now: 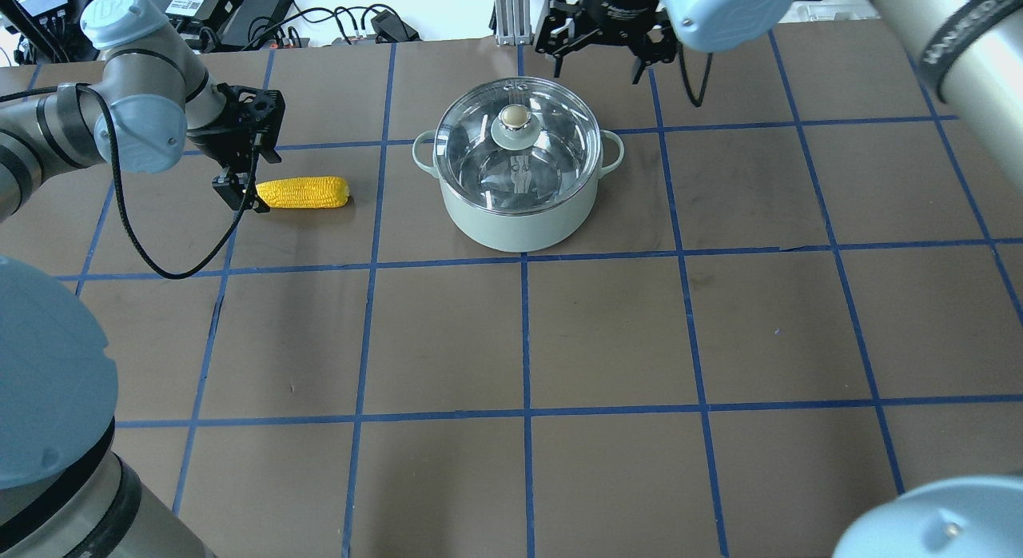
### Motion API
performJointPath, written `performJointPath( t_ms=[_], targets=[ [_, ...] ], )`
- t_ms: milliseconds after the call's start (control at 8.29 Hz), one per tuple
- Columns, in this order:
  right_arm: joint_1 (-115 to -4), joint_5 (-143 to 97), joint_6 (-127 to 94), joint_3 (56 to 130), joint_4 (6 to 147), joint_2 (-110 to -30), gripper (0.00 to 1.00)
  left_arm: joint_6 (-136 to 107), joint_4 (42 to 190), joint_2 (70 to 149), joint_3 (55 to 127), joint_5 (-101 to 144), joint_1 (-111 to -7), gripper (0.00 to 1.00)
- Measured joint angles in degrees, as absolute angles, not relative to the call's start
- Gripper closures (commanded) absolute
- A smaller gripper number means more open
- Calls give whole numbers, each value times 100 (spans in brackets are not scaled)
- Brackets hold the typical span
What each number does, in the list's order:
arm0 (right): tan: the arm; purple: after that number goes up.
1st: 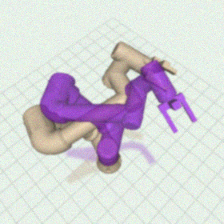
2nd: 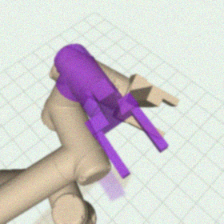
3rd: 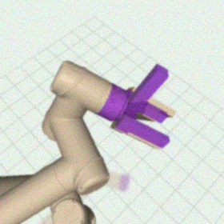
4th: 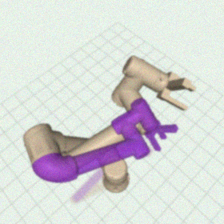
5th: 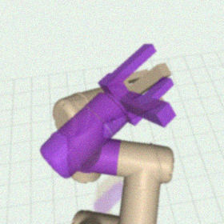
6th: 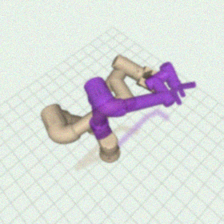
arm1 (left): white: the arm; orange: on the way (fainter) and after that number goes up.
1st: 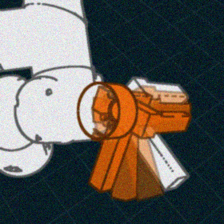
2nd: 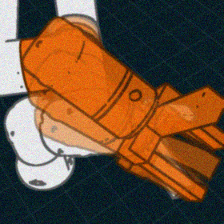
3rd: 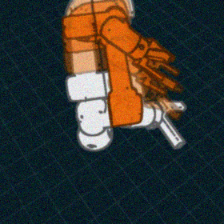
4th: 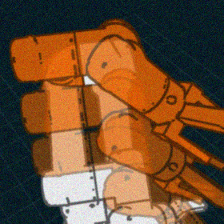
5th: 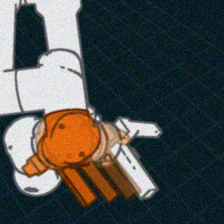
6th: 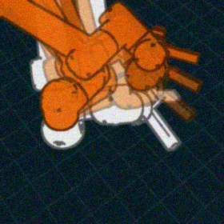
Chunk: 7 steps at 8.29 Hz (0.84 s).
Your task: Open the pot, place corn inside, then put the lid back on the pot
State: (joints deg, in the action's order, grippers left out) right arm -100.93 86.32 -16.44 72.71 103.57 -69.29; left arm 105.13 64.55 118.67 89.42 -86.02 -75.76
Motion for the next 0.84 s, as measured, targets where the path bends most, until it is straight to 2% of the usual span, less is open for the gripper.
performJointPath(
  t_ms=[362,844],
  targets=[
    [-10660,8701,-2753,7138,11170,-6244,0,10487,6366,12098,8942,-8596,-7576,0],
    [-10934,9144,-2726,7081,11530,-5834,0,10448,6163,12190,8932,-8575,-7576,0]
  ],
)
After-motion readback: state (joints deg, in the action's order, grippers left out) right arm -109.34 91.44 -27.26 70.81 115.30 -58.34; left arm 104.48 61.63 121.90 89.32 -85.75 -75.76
